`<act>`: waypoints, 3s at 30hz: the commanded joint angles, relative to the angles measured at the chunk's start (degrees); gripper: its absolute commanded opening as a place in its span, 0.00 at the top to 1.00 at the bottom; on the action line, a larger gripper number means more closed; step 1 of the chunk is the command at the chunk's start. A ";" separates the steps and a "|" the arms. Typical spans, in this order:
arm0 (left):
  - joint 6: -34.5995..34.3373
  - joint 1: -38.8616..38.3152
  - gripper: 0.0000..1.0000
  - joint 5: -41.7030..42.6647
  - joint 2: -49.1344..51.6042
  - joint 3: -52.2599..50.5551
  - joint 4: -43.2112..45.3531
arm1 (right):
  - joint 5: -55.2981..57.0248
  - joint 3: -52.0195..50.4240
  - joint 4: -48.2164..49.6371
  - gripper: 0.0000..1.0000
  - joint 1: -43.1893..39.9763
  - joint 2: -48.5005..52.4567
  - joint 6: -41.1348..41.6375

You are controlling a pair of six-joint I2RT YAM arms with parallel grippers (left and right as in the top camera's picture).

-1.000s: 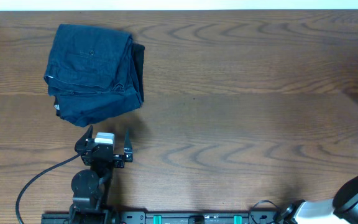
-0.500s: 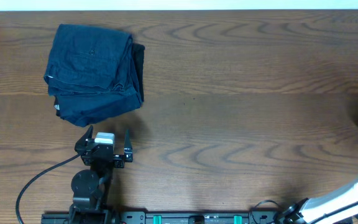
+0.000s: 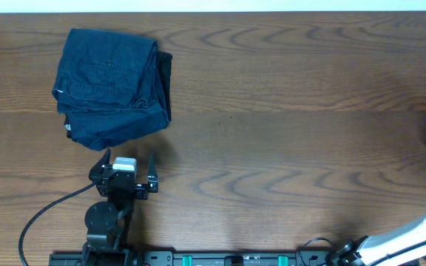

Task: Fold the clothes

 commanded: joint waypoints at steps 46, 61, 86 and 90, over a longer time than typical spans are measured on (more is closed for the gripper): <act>0.79 -0.22 0.02 -0.90 0.13 -1.62 -0.59 | -2.93 -5.60 9.22 0.58 -2.91 0.13 3.06; 0.79 -0.24 0.02 -0.90 0.13 -1.62 -0.59 | -41.77 -0.85 7.39 0.99 1.11 -0.37 3.10; 0.76 -0.24 0.02 -0.90 0.13 -1.62 -0.59 | -32.17 -0.98 1.01 0.96 59.39 -0.31 2.21; 0.76 -0.24 0.02 -0.90 0.13 -1.62 -0.59 | -30.16 -0.98 2.73 0.94 71.73 -0.31 2.64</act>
